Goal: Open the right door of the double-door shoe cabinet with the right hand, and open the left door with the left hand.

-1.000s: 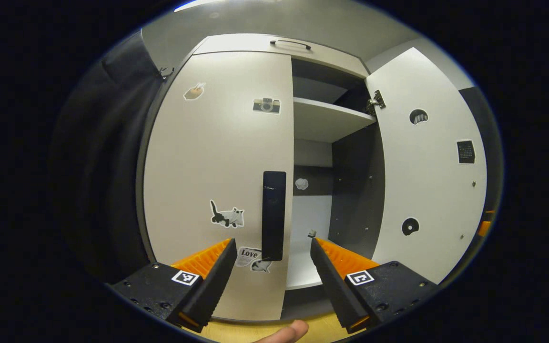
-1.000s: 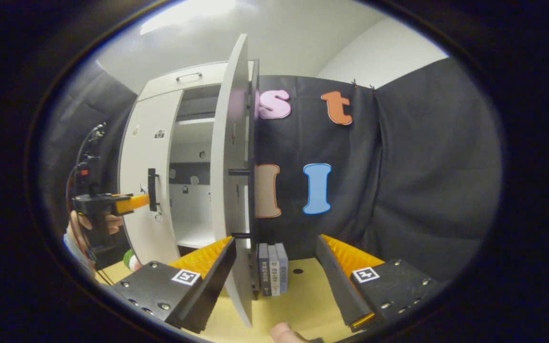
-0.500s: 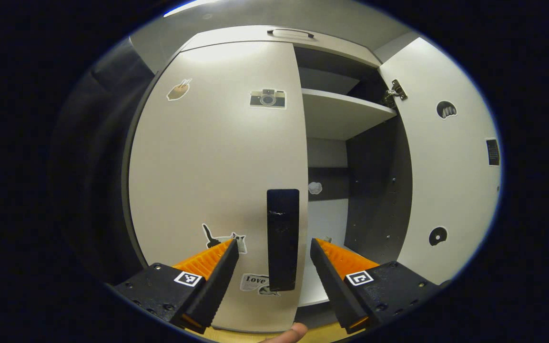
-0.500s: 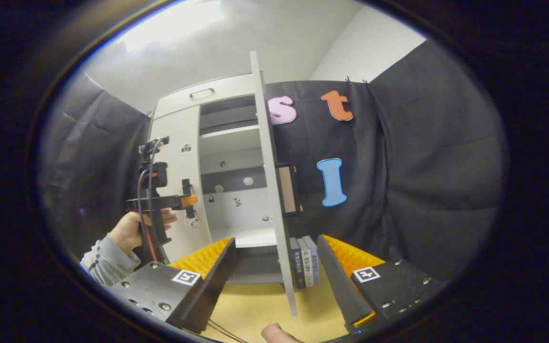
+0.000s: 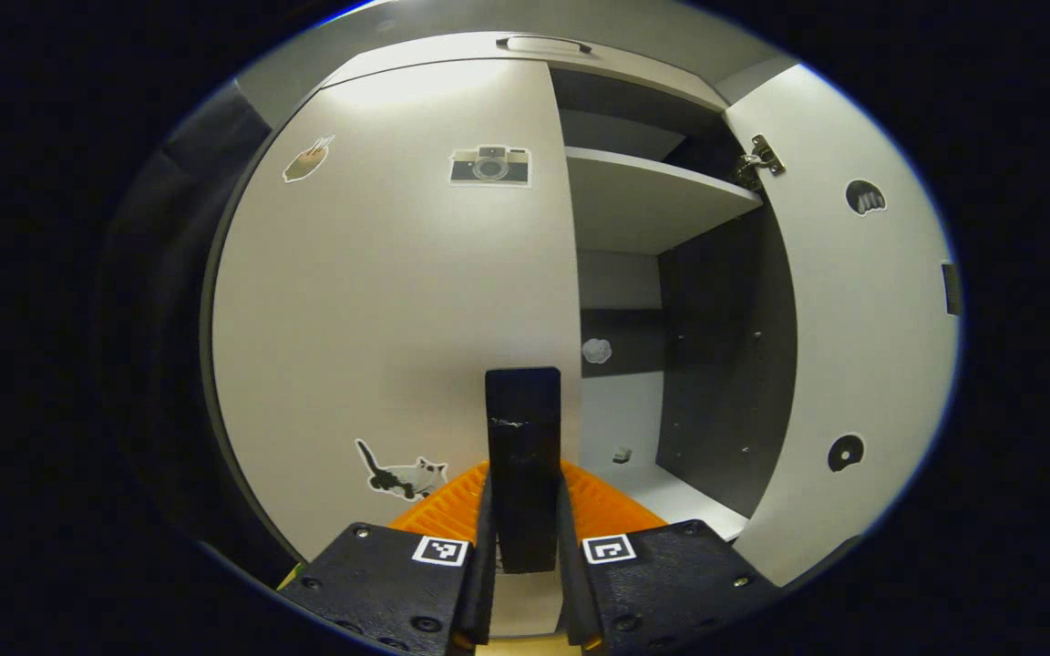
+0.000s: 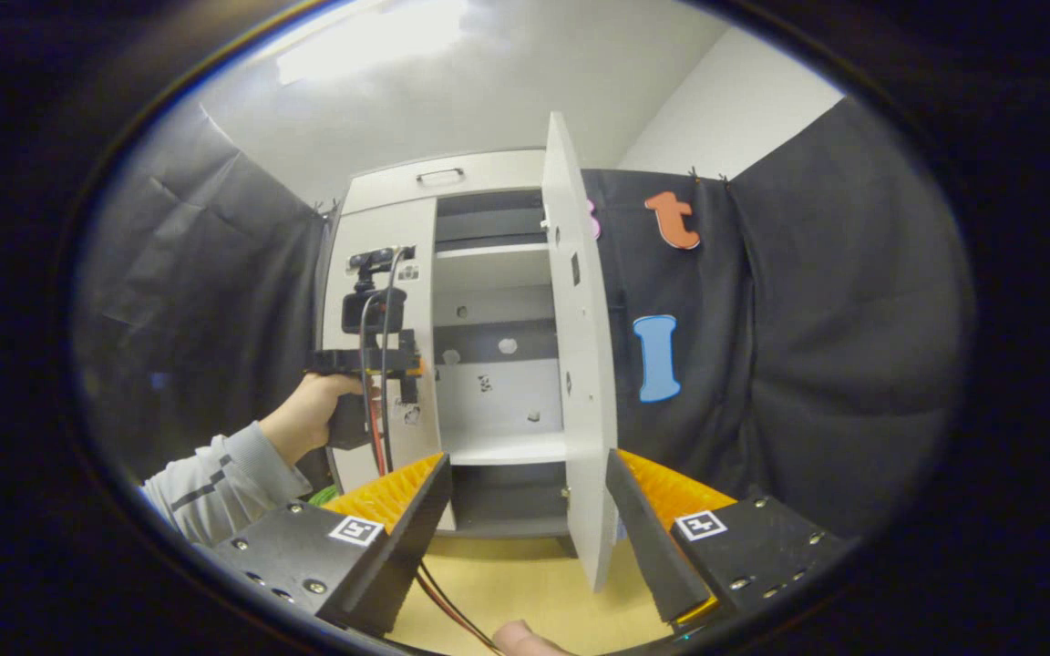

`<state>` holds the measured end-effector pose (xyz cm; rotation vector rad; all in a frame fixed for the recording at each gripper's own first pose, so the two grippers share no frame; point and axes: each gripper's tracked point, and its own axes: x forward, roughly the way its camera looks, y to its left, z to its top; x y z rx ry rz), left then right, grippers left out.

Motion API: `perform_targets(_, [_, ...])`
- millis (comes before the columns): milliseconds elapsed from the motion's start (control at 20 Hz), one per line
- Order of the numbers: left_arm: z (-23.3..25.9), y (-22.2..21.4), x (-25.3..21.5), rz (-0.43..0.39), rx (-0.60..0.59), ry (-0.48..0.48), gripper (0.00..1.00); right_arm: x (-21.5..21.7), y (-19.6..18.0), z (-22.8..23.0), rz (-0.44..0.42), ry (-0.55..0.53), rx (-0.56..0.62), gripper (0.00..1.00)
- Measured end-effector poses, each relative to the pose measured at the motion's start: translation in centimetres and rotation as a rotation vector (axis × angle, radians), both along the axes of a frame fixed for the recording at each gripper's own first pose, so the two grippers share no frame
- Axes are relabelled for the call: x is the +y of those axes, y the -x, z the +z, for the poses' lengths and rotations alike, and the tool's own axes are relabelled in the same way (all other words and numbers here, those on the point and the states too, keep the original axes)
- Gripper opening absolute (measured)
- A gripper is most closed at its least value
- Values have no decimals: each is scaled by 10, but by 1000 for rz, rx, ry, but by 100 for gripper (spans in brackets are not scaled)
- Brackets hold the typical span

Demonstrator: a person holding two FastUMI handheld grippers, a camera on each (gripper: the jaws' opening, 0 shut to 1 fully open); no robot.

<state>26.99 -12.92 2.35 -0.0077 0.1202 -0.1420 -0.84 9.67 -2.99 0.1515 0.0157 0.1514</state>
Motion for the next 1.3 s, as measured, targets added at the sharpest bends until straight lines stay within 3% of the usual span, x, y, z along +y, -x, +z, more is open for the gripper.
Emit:
perform_targets(500, [-3,17,5,-15,22,4,28,6,-2,-17,-32,18,53,100])
perform_targets(1300, [9,105,46,-116,12,24,25,30,11,-18,-2,-10,70,100])
